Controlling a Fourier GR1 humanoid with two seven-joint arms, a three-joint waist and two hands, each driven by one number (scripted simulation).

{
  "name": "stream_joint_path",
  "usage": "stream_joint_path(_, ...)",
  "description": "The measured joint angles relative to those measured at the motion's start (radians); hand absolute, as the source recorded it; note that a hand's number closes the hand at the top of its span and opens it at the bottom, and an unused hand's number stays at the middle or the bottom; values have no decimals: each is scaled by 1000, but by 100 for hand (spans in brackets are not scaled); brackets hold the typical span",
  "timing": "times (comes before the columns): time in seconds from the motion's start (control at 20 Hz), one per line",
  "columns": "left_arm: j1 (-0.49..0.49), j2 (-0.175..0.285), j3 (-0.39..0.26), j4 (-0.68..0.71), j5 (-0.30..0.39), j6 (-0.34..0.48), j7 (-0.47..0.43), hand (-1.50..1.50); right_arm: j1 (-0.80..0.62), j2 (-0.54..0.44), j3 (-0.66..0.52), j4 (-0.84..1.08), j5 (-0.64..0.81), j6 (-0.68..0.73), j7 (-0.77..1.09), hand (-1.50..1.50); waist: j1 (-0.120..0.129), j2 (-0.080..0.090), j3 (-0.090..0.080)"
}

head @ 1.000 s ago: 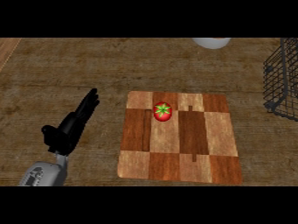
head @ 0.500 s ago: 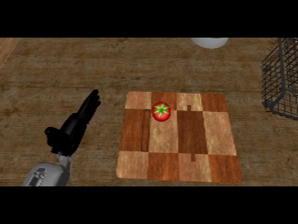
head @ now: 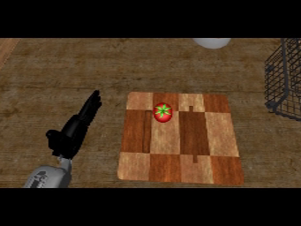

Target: Pick the lemon from the cutting board and place it in the tiered basket

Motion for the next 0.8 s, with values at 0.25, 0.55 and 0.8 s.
stream_joint_path(0.25,3,11,16,9,15,-22,-10,0,53,-105,-65,2,-33,-131,-65,-150,-3,4,2)
stream_joint_path(0.55,-6,14,25,0,20,-26,5,0,154,-240,-188,59,-132,-94,-157,-150,-10,6,6)
stream_joint_path(0.8,8,14,35,-9,22,-22,-4,0,270,-336,-247,104,-180,15,-219,-150,-20,6,9)
